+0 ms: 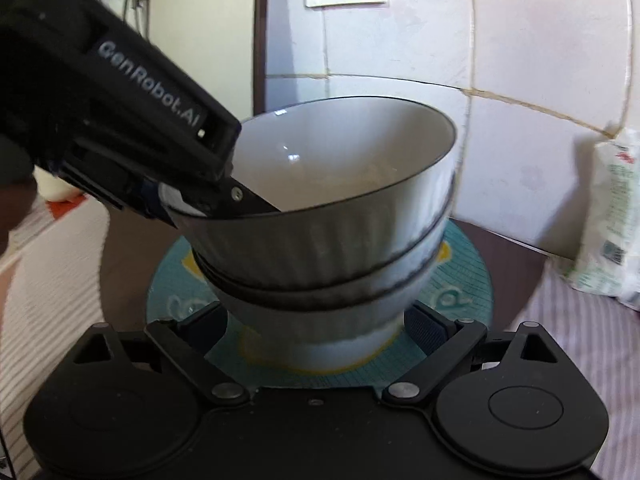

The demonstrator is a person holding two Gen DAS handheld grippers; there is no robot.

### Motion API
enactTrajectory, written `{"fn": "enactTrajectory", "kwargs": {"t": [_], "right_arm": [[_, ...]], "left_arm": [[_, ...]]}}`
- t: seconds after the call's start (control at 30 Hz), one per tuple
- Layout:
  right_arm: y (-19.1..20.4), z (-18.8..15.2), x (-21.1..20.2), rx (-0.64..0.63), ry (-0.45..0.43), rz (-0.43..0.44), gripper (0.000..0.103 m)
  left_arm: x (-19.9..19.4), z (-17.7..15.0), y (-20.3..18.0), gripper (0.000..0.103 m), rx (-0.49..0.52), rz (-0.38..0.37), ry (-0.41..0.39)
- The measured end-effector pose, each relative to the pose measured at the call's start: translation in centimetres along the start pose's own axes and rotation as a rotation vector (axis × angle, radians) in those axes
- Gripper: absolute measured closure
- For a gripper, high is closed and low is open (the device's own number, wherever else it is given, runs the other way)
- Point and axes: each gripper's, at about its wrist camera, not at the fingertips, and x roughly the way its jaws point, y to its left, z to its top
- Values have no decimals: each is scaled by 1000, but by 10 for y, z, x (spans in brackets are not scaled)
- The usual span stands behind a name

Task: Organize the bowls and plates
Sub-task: 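Lower the bowl stack onto the teal egg plate and open both grippers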

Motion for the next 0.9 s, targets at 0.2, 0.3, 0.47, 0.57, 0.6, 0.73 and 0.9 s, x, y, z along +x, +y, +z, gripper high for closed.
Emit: {"fn": "enactTrajectory", "kwargs": {"t": [0.2, 0.3, 0.47, 0.57, 0.6, 0.73, 0.9], "right_arm": [[6, -10, -40, -9, -31, -32, 5], [6, -15, -56, -3, -35, -68, 5], [1, -28, -87, 118, -38, -96, 5], [-1, -31, -105, 191, -12, -115, 5], [0, -33, -113, 212, -7, -125, 5], [3, -29, -141, 274, -30, -180, 4], [20, -17, -168, 260, -84, -452, 0]], "left_arm": [[-20, 2, -2, 49, -7, 15, -67], [-33, -3, -6, 47, 10, 54, -95], [-62, -25, -13, 42, 9, 44, -117], [-85, -36, -18, 40, 32, 48, -133], [-92, -38, -20, 39, 40, 50, -133], [-122, -49, -28, 34, 93, 50, -151], [-152, -69, -39, 34, 122, 122, -162]]}}
